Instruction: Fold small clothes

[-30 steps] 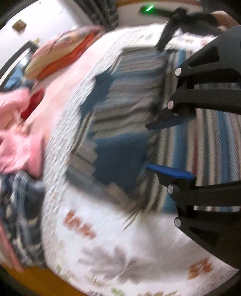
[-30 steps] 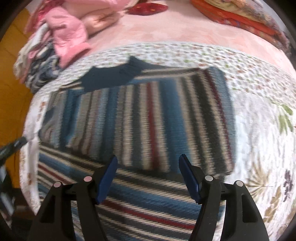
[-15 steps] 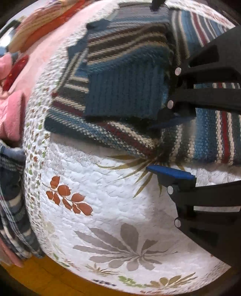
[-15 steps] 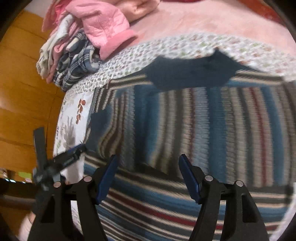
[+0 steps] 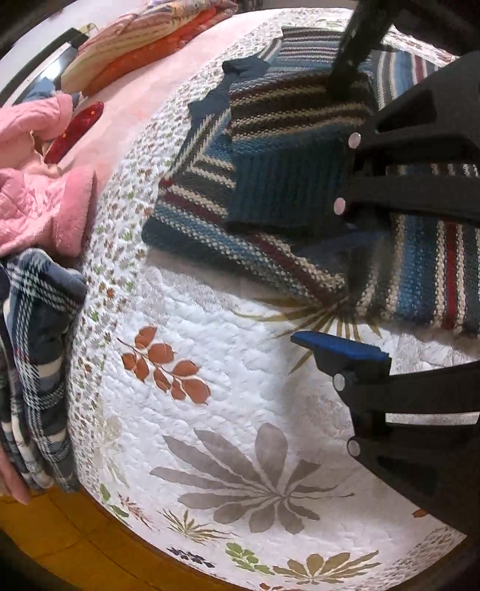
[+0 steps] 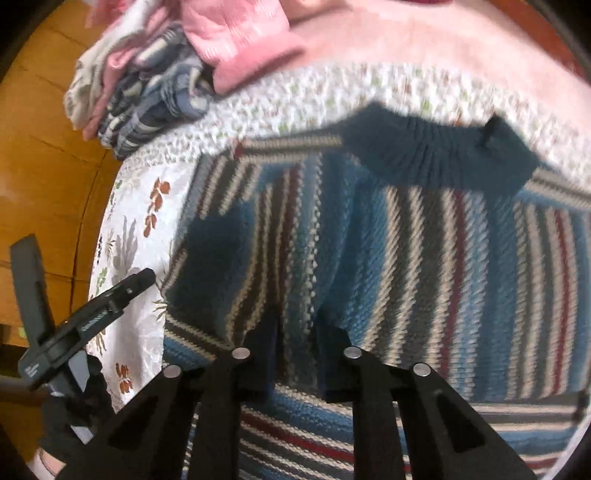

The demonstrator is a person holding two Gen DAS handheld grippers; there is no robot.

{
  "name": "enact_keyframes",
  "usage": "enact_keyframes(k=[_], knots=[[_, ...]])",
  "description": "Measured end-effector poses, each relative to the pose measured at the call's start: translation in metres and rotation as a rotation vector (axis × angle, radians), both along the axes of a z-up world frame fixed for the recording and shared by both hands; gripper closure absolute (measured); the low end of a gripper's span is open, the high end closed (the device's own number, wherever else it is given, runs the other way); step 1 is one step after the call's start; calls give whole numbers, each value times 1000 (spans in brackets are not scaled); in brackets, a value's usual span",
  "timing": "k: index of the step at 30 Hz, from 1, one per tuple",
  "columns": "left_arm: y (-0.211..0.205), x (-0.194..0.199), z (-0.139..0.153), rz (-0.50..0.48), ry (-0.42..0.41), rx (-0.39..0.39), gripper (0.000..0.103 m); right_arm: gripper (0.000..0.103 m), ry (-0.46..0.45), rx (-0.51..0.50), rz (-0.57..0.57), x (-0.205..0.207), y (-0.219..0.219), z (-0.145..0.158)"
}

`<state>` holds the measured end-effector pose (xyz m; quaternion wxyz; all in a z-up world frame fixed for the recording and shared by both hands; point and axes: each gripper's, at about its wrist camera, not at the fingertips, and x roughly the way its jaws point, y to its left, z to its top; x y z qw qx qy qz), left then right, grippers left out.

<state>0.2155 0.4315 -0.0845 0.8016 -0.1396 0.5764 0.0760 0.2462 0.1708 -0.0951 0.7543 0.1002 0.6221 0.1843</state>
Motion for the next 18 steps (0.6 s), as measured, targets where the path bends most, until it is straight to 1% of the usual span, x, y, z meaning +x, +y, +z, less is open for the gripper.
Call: enact_keyframes(k=[3,8,10,13,15,17,18], knots=[[-6,0,1,-19,-3,1,62,87,-27,-1,-13,1,-14,16],[-21,0,-1,-64,-1,17,62,87,-43,-12,-58,3,-39,23],[-26,1,-4,-86,8,38,62,87,-32,-32,-76,4,-45,17],[-32,1,-11,-110,30,60,61,87,-4,-71,-89,5,-53,1],[-33,1,-16,-117,46,83,61,87,17,-98,-86,5,-51,-12],[-32,0,-20,-116,57,90,61,86,23,-142,-73,3,-46,-21],[-30,0,-21,-110,65,90,61,83,21,-161,-67,3,-44,-22]])
